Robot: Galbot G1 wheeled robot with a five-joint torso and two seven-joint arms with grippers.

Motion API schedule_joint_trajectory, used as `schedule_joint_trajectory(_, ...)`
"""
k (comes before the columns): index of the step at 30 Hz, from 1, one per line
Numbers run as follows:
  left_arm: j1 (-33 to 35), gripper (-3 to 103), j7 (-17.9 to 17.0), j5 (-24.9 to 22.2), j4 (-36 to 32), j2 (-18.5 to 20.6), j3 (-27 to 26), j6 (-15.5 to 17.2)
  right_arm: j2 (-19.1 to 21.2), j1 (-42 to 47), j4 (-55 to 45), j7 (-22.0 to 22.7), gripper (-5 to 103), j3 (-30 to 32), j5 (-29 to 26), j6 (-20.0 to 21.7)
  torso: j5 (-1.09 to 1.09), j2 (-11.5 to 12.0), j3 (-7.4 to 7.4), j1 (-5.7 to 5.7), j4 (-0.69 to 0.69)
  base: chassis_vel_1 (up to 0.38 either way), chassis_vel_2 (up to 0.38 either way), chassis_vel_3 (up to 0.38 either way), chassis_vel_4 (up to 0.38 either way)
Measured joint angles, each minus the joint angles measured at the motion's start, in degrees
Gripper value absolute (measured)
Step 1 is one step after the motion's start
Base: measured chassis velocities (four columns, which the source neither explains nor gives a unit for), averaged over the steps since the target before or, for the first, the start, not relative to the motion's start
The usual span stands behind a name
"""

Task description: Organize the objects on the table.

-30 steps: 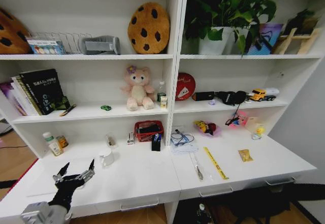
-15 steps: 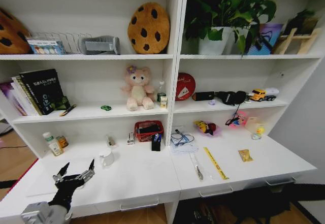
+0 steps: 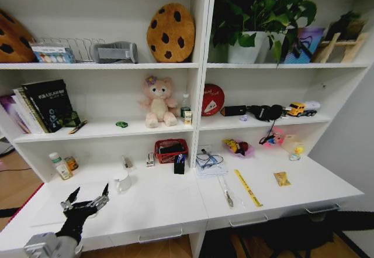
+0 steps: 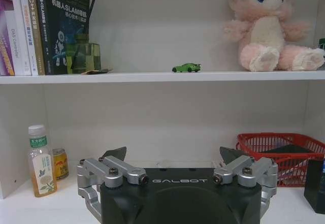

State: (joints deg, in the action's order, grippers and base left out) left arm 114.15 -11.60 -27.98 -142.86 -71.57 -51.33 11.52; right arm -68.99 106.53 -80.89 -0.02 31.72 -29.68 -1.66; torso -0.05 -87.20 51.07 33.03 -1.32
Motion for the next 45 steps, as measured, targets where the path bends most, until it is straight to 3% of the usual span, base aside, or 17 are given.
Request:
schedule_joint_trajectory(1, 0.0, 100, 0.0, 0.0, 0.0, 0.0, 0.0, 0.0, 0.0, 0.0, 0.0, 0.0, 100, 0.0, 0.0, 0.0, 0.0, 0.0, 0.0, 0.0, 0.0, 0.0, 0.0, 0.0, 0.0)
schedule_joint_trajectory(3, 0.0, 100, 0.0, 0.0, 0.0, 0.0, 0.0, 0.0, 1.9, 5.03, -6.54, 0.41, 100, 2.73, 1.44, -4.35, 0.11, 0.0, 0.0, 0.0, -0.01, 0.0, 0.0, 0.0, 0.0)
schedule_joint_trajectory(4, 0.0, 100, 0.0, 0.0, 0.0, 0.0, 0.0, 0.0, 1.9, 5.03, -6.54, 0.41, 100, 2.73, 1.44, -4.35, 0.11, 0.0, 0.0, 0.0, -0.01, 0.0, 0.0, 0.0, 0.0)
schedule_joint_trajectory(5, 0.0, 100, 0.0, 0.0, 0.0, 0.0, 0.0, 0.0, 2.72, 8.05, -11.93, 1.14, 100, 4.98, 2.29, -7.23, 0.03, 0.0, 0.0, 0.0, 0.0, 0.0, 0.0, 0.0, 0.0)
schedule_joint_trajectory(7, 0.0, 100, 0.0, 0.0, 0.0, 0.0, 0.0, 0.0, 2.47, 11.7, -19.71, 1.93, 100, 9.47, 8.17, -13.85, 0.07, 0.01, 0.0, 0.0, 0.0, 0.0, 0.0, 0.0, 0.0)
schedule_joint_trajectory(8, 0.0, 100, 0.0, 0.0, 0.0, 0.0, 0.0, 0.0, 2.47, 11.7, -19.71, 1.93, 100, 9.47, 8.17, -13.85, 0.07, 0.01, 0.0, 0.0, 0.0, 0.0, 0.0, 0.0, 0.0)
schedule_joint_trajectory(11, 0.0, 100, 0.0, 0.0, 0.0, 0.0, 0.0, 0.0, 2.38, 14.41, -26.58, 1.4, 100, 16.09, 16.29, -20.67, 0.02, 0.01, 0.0, 0.0, 0.0, 0.0, 0.0, 0.0, 0.0)
schedule_joint_trajectory(14, 0.0, 100, 0.0, 0.0, 0.0, 0.0, 0.0, 0.0, 3.12, 15.45, -31.96, 1.04, 100, 20.26, 16.09, -23.98, 0.07, 0.0, 0.01, 0.01, 0.0, 0.0, 0.0, 0.0, 0.0)
schedule_joint_trajectory(18, 0.0, 100, 0.0, 0.0, 0.0, 0.0, 0.0, 0.0, 4.1, 15.01, -37.11, 1.1, 100, 23.81, 12.45, -22.92, 0.05, 0.01, 0.01, 0.01, 0.0, 0.0, 0.0, 0.0, 0.0)
schedule_joint_trajectory(19, 0.0, 100, 0.0, 0.0, 0.0, 0.0, 0.0, 0.0, 5.19, 13.39, -40.26, 2.42, 100, 25.62, 6.99, -19.36, 0.04, 0.01, 0.01, 0.01, 0.0, 0.0, 0.0, 0.0, 0.0)
schedule_joint_trajectory(20, 0.0, 100, 0.0, 0.0, 0.0, 0.0, 0.0, 0.0, 5.19, 13.39, -40.26, 2.42, 100, 25.62, 6.99, -19.36, 0.04, 0.01, 0.01, 0.01, 0.0, 0.0, 0.0, 0.0, 0.0)
schedule_joint_trajectory(22, 0.0, 100, 0.0, 0.0, 0.0, 0.0, 0.0, 0.0, 7.33, 7.06, -42.27, 7.77, 100, 26.99, -0.1, -10.61, 0.06, 0.01, 0.01, 0.01, 0.01, 0.0, 0.0, 0.0, 0.0)
schedule_joint_trajectory(23, 0.0, 100, 0.0, 0.0, 0.0, 0.0, 0.0, 0.0, 7.33, 7.06, -42.27, 7.77, 100, 26.99, -0.1, -10.61, 0.06, 0.01, 0.01, 0.01, 0.01, 0.0, 0.0, 0.0, 0.0)
schedule_joint_trajectory(25, 0.0, 100, 0.0, 0.0, -0.01, 0.0, 0.0, 0.0, 9.1, 1.51, -41.46, 12.07, 100, 26.94, -3.11, -6.5, 0.07, 0.02, 0.01, 0.02, 0.02, 0.0, 0.0, 0.0, 0.0)
schedule_joint_trajectory(28, 0.0, 100, 0.0, 0.0, 0.0, 0.0, 0.0, 0.0, 10.16, -1.93, -40.6, 14.58, 100, 26.22, -3.7, -5.1, 0.06, 0.02, 0.02, 0.03, 0.02, 0.0, 0.0, 0.0, 0.0)
schedule_joint_trajectory(45, 0.0, 100, 0.01, 0.0, 0.0, 0.0, 0.0, 0.0, 7.7, -0.83, -39.93, 14.5, 100, 25.61, -7.32, -4.9, 0.04, 0.02, 0.01, 0.02, 0.01, -0.028, -0.028, 0.031, 0.032)
